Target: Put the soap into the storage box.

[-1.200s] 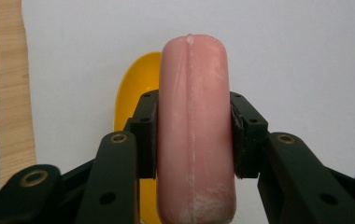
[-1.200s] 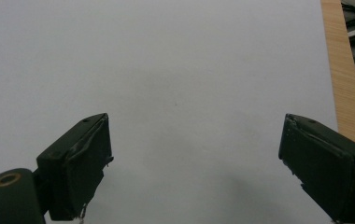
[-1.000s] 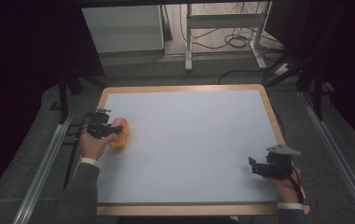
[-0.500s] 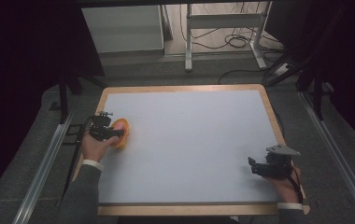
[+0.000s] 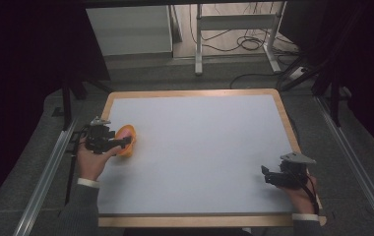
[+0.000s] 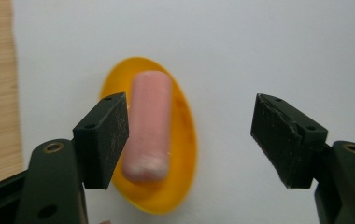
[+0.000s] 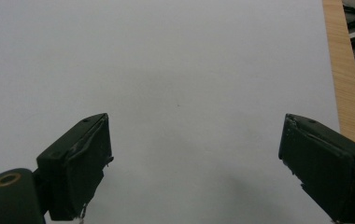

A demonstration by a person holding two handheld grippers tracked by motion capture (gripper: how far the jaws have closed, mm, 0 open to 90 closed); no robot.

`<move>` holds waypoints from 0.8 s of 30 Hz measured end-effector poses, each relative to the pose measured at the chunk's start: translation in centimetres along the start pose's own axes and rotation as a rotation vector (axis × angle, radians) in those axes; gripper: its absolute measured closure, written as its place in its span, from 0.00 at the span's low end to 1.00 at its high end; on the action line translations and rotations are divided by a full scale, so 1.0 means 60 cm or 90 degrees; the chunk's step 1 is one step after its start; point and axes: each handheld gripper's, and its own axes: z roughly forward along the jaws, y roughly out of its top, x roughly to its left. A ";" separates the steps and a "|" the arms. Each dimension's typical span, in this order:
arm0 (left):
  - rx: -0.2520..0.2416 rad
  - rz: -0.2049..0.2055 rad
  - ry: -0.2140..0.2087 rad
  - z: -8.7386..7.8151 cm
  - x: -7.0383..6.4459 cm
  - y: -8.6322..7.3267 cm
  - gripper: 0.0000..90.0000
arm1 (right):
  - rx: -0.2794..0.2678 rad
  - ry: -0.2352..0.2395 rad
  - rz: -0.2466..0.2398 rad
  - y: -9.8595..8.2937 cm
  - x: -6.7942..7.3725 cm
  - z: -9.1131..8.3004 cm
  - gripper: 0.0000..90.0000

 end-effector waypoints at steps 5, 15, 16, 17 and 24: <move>-0.008 0.021 -0.021 -0.010 -0.017 -0.020 0.31 | -0.001 0.000 0.000 0.000 0.000 -0.001 0.10; -0.002 0.038 -0.062 -0.010 -0.040 -0.084 0.31 | 0.000 -0.001 -0.003 0.000 0.001 -0.001 0.10; 0.001 0.037 -0.064 -0.008 -0.041 -0.091 0.31 | -0.002 0.000 -0.002 0.000 0.001 -0.001 0.10; 0.003 0.036 -0.065 -0.006 -0.042 -0.098 0.31 | -0.002 0.000 -0.002 0.000 0.001 -0.002 0.10; 0.009 0.021 -0.068 -0.002 -0.038 -0.129 0.31 | -0.004 0.000 -0.001 0.000 0.000 -0.003 0.10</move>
